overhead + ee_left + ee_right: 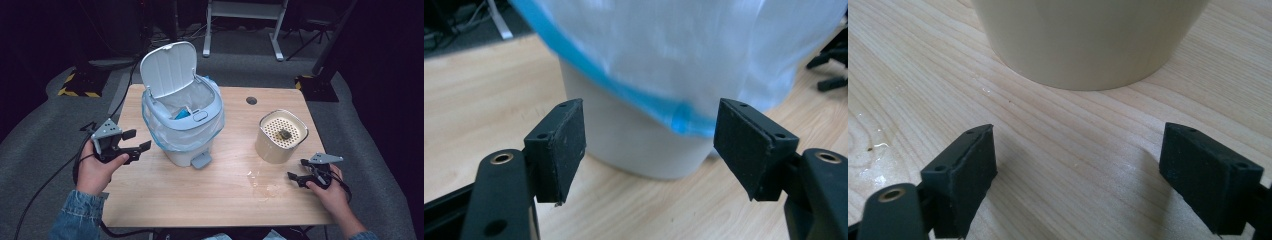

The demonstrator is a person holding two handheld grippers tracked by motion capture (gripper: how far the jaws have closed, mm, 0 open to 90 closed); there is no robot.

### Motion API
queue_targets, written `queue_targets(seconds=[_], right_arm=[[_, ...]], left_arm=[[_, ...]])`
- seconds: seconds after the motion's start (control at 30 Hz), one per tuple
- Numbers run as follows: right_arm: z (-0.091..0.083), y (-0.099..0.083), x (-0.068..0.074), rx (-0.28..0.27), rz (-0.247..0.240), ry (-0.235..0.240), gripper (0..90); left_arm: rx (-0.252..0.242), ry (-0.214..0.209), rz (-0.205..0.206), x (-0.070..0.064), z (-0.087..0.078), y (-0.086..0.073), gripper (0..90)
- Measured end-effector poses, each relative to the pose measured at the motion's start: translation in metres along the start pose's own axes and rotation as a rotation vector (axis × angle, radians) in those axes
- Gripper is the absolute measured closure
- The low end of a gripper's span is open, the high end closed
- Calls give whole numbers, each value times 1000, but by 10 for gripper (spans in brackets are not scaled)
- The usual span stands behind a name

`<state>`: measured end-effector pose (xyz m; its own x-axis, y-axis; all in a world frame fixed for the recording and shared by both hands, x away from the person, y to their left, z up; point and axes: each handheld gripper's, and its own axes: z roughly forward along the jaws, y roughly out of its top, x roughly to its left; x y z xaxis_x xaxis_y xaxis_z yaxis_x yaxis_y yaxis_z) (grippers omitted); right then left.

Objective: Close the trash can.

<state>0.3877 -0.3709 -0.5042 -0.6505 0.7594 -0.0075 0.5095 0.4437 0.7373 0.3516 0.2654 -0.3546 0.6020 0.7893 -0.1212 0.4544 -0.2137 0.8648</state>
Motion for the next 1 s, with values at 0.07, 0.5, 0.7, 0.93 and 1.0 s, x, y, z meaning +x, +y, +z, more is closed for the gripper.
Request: queue_targets(seconds=[0.07,0.5,0.7,0.93,1.0], right_arm=[[0,0,0,0,0,-1,154],[0,0,1,-1,4,-5,155],[0,-1,1,-2,7,-9,157],[-1,-1,1,-2,7,-8,158],[-1,-1,1,-2,8,-8,158]], left_arm=[[-13,0,15,1,-5,9,292],[-88,-55,82,21,-17,60,308],[-112,-51,90,29,-18,83,315],[-127,-68,110,35,-15,107,310],[-139,-65,113,36,-15,114,310]])
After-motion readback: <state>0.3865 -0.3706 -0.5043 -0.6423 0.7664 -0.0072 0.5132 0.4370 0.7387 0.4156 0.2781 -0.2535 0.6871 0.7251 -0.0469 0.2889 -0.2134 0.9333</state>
